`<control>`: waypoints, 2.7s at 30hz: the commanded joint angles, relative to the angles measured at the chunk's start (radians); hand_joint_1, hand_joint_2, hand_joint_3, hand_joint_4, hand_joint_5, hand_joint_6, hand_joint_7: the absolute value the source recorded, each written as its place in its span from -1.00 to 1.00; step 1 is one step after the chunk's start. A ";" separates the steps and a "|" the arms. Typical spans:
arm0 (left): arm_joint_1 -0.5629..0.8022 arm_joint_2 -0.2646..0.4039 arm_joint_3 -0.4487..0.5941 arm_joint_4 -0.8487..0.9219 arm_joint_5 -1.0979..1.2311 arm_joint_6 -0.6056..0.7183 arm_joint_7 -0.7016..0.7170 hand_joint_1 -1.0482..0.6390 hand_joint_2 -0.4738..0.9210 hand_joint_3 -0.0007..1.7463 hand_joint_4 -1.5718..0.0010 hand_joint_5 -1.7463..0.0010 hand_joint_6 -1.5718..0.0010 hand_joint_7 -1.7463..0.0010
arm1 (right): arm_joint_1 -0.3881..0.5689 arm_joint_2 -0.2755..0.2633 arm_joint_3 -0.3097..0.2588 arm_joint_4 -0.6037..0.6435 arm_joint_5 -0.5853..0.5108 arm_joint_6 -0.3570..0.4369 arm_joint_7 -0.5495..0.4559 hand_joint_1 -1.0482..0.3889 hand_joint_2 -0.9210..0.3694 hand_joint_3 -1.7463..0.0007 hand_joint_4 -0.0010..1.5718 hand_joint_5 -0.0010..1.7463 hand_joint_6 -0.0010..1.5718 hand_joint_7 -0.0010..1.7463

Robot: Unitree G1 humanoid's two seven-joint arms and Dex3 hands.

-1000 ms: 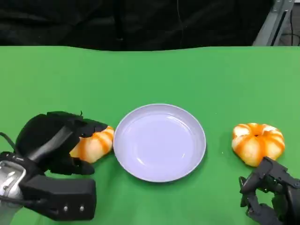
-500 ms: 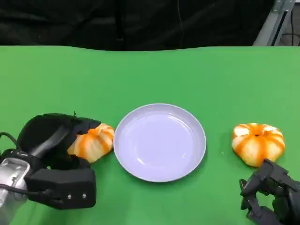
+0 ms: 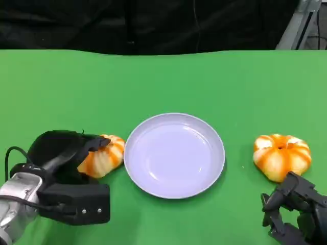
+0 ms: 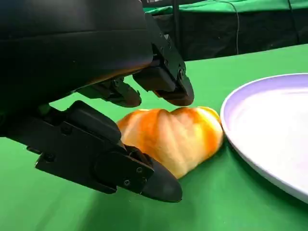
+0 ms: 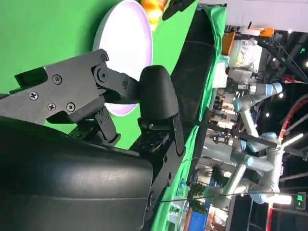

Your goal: Grasp the bread from the table and place it into the plate.

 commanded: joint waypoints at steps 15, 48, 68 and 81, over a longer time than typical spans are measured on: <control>-0.077 -0.011 -0.056 0.135 -0.017 -0.009 0.047 -0.63 0.99 -0.99 0.26 0.99 0.23 1.00 | 0.018 -0.009 -0.002 -0.023 0.011 0.016 0.008 0.27 -0.79 0.22 0.03 1.00 -0.10 0.79; -0.087 -0.059 -0.043 0.266 -0.133 -0.078 0.130 0.27 1.00 -0.66 0.16 -1.00 0.36 -0.99 | 0.031 -0.002 0.002 -0.061 -0.023 0.042 -0.012 0.25 -0.82 0.25 0.03 1.00 -0.11 0.83; -0.069 -0.001 0.038 -0.050 -0.174 -0.087 0.079 0.28 0.99 -0.79 0.13 -1.00 0.09 -0.68 | 0.017 -0.004 -0.005 -0.034 -0.016 0.028 -0.012 0.27 -0.81 0.23 0.03 1.00 -0.12 0.83; -0.112 -0.100 -0.001 -0.157 -0.155 -0.058 -0.019 0.21 0.97 -0.76 0.16 -1.00 0.04 -0.59 | 0.015 -0.004 -0.002 -0.029 -0.015 0.018 -0.009 0.26 -0.80 0.23 0.03 1.00 -0.11 0.82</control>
